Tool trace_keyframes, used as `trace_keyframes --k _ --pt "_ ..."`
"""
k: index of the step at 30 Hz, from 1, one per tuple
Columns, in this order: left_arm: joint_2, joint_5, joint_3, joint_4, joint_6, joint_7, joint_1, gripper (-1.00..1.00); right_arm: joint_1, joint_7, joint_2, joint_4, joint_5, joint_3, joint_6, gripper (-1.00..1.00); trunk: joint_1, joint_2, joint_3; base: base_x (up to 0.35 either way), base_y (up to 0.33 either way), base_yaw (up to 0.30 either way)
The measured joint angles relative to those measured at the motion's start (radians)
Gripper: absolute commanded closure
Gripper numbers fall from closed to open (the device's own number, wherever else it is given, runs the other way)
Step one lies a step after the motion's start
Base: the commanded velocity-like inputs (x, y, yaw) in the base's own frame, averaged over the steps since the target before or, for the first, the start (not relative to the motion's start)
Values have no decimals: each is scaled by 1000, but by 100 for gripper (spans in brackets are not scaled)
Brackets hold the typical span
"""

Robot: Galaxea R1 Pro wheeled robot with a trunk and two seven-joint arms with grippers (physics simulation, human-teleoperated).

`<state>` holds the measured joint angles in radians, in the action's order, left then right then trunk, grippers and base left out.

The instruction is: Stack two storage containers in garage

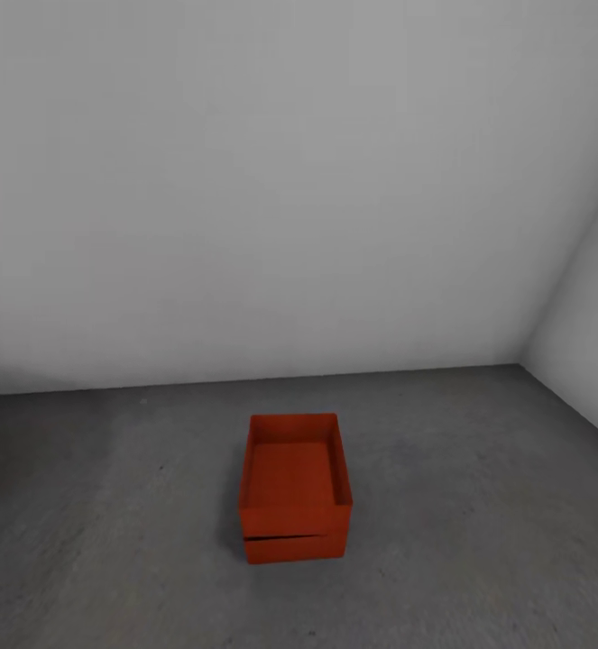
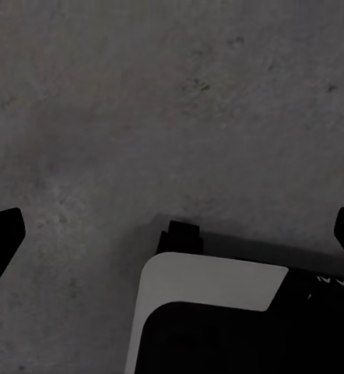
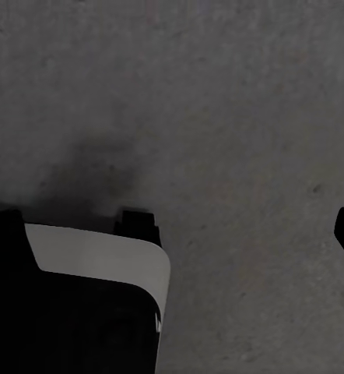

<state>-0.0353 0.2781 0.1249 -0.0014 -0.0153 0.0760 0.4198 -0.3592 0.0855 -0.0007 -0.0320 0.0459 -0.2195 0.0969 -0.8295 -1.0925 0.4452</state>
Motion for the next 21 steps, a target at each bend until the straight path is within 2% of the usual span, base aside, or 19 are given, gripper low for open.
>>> trace_keyframes --k 21 --pt "0 0 0 0 0 0 0 -100 0 0 0 -1 0 0 0 -100 0 0 -34 0 0 0"
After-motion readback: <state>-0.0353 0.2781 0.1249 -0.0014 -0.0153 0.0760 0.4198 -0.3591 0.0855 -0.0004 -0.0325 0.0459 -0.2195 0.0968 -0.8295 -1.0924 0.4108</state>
